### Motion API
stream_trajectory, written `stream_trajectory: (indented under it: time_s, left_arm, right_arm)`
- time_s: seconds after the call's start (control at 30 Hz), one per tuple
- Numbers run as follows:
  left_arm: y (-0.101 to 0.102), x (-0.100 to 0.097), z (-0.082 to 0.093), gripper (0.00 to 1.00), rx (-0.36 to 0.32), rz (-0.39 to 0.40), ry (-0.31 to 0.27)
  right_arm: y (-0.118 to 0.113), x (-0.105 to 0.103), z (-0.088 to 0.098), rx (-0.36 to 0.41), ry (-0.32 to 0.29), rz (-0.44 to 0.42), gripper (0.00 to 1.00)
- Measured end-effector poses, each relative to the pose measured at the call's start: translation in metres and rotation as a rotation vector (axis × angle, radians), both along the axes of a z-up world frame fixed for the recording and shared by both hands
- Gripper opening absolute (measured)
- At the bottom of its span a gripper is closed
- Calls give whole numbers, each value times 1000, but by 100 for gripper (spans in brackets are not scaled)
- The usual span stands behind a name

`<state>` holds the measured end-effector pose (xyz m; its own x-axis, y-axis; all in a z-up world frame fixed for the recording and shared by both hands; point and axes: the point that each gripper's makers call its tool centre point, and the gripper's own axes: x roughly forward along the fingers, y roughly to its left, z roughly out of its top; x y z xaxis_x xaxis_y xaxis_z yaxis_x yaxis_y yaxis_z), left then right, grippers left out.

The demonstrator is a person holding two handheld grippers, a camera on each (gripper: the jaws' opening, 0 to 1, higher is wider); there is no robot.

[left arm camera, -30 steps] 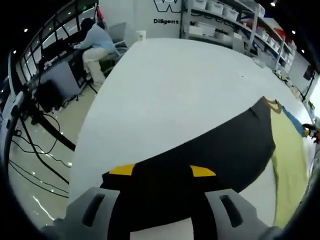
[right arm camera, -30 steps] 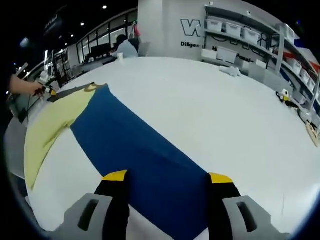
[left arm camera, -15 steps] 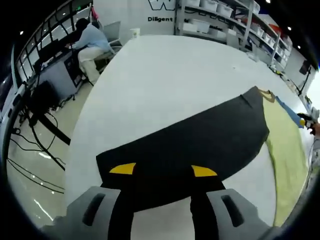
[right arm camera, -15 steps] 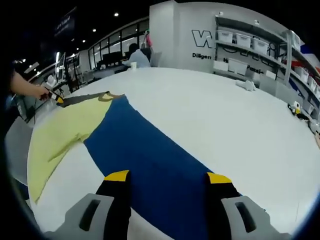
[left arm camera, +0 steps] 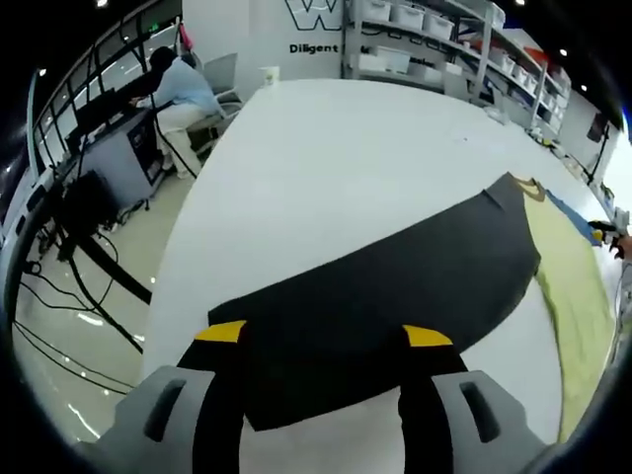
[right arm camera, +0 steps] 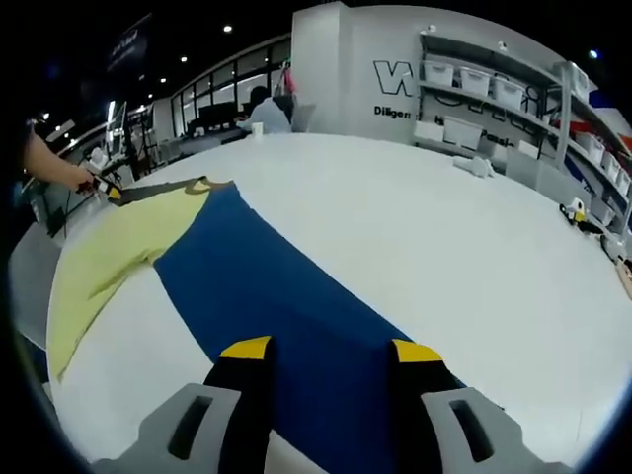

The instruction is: Fold the garment on the visible template until the final outline fits inside the template.

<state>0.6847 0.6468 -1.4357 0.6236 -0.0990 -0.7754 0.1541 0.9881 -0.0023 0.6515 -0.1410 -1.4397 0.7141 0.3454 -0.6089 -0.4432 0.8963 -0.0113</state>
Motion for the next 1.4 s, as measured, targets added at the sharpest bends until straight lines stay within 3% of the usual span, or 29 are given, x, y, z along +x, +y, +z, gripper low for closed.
stream_trajectory:
  time_s: [0.2,0.27,0.4,0.53,0.87,1.13,1.4]
  left_arm:
    - [4,4,0,67,12,12,18]
    - [4,1,1,69,25,11,42]
    - [-17,-1,21,69,12,-28,-19]
    - [-52,-14,38,67,-24,-83,-60]
    - [-141,-79,53,65,-120,-268,-89]
    - [-205,-151,44,59,-146,-479,-43]
    - [-243,-210,28,49,-151,-679,28]
  right_arm:
    - [-10,1,3,-31,34,-63,50]
    - [-8,-3,7,-71,28,-31,50]
    - [18,-14,19,-32,2,19,49]
    - [52,-29,29,-6,-35,96,49]
    - [136,-88,43,48,-69,277,49]
    - [188,-140,40,77,-62,400,44]
    - [229,-197,28,42,-38,564,38]
